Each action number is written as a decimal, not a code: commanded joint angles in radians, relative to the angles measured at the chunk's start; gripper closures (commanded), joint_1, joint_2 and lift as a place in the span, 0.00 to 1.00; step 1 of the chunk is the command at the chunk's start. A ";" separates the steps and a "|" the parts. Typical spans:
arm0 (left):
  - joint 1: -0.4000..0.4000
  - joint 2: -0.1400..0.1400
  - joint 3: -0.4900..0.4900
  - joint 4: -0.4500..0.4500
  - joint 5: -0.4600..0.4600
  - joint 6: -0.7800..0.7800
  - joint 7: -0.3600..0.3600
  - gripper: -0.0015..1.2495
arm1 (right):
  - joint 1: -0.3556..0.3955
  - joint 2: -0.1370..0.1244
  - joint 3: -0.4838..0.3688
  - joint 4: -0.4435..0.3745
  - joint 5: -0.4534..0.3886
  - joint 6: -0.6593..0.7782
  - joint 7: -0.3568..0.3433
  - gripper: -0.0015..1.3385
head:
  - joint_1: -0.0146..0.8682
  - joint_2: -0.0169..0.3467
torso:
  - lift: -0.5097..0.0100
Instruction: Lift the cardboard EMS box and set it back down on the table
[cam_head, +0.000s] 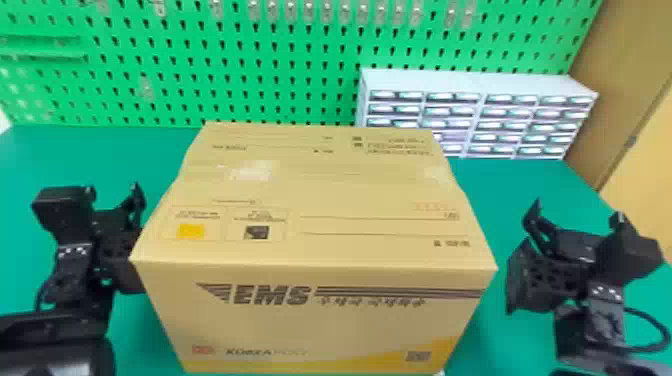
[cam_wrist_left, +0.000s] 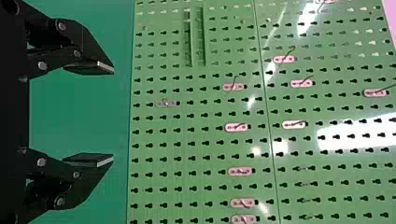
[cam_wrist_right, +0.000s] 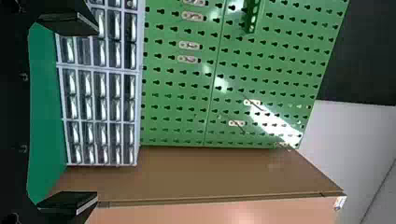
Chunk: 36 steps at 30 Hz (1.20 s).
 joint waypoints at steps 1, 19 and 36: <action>0.000 0.000 -0.001 0.000 -0.001 0.000 0.000 0.46 | -0.001 -0.006 0.009 0.009 0.000 0.000 0.000 0.01 | 0.78 0.01 | 0.80; 0.001 0.000 -0.001 0.000 -0.004 0.000 -0.002 0.46 | -0.001 -0.015 0.033 0.016 -0.040 0.017 0.000 0.00 | 0.78 0.01 | 0.80; 0.001 0.000 0.001 0.000 -0.005 0.000 -0.002 0.46 | 0.000 -0.012 0.030 0.016 -0.035 0.012 0.000 0.38 | 0.78 0.01 | 0.80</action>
